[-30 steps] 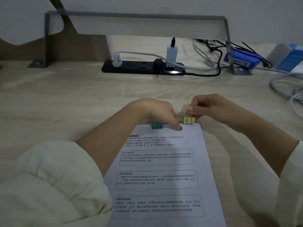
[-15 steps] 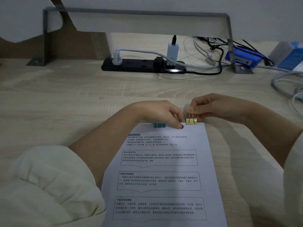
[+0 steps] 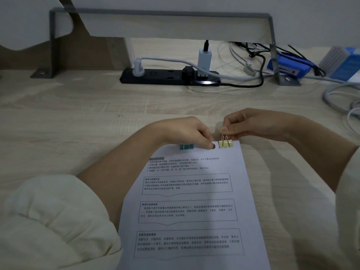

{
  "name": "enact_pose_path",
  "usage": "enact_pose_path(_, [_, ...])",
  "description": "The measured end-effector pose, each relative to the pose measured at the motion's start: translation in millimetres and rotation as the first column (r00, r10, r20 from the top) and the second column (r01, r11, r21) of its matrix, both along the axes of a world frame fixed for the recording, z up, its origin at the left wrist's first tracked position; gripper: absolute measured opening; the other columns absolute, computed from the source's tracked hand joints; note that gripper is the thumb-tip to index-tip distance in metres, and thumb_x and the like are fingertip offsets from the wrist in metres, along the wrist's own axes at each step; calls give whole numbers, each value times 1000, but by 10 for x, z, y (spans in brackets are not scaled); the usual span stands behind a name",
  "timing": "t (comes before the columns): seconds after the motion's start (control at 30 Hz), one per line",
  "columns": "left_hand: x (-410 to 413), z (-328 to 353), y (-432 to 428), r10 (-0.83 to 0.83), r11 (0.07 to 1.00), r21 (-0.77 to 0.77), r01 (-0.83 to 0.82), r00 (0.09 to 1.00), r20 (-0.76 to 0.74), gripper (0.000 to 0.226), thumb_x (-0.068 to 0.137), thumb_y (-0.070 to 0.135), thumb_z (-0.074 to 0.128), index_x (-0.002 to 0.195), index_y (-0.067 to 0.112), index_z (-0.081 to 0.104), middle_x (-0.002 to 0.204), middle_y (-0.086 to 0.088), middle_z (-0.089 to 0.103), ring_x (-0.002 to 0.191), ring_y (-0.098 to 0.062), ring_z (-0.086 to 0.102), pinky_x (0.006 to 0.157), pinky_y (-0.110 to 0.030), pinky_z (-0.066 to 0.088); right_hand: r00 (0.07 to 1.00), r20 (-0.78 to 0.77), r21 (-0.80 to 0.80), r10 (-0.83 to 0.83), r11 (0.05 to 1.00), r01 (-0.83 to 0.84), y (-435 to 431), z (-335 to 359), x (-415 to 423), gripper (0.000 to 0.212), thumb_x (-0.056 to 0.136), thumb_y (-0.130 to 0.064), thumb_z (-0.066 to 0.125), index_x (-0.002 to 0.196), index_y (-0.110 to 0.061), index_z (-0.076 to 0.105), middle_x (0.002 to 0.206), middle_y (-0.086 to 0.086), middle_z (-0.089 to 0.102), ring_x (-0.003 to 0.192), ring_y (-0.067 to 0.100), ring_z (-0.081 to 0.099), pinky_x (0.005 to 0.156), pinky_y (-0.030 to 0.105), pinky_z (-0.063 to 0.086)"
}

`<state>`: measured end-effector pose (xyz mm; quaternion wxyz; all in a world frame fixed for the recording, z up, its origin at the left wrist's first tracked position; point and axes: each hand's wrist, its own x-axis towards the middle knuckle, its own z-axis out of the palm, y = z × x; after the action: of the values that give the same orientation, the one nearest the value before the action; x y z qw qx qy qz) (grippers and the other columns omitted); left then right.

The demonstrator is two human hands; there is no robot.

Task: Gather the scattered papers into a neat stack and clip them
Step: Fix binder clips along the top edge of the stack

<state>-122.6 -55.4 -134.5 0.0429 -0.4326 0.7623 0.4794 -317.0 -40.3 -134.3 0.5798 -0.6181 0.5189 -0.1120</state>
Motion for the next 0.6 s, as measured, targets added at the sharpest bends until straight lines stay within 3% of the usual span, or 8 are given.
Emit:
enact_pose_path(0.13, [7,-7,8,2,1000,11,-2,1000,-13,11,86,24,62,96,21,66,110,3,68,107,-12,59,104,-30,40,998,44,54,-44,998,42,49,-72,-71,24,77,-32,66,71,-10,59,75,2,63,79,16,56,82,28,41])
enact_pose_path(0.37, [7,5,15,-13,1000,-10,13,1000,-20,16,87,24,62,101,18,66,104,6,67,103,-11,60,98,-25,41,999,-5,89,-37,995,37,131,2,-54,32,81,-38,55,83,-9,68,82,1,71,78,9,66,72,16,52])
enact_pose_path(0.5, [46,40,22,6,999,-52,-9,998,-57,11,87,23,61,97,21,65,87,12,63,87,-5,57,80,-17,41,969,84,111,-233,968,223,411,7,-35,45,87,-41,46,109,-7,66,102,10,73,93,21,69,74,21,57])
enact_pose_path(0.6, [105,118,11,93,984,-143,-110,988,-125,11,87,23,61,97,20,65,82,12,61,74,0,54,59,-4,39,941,193,187,-278,952,243,828,4,15,42,89,-41,43,113,-14,65,107,14,71,90,24,66,72,26,56])
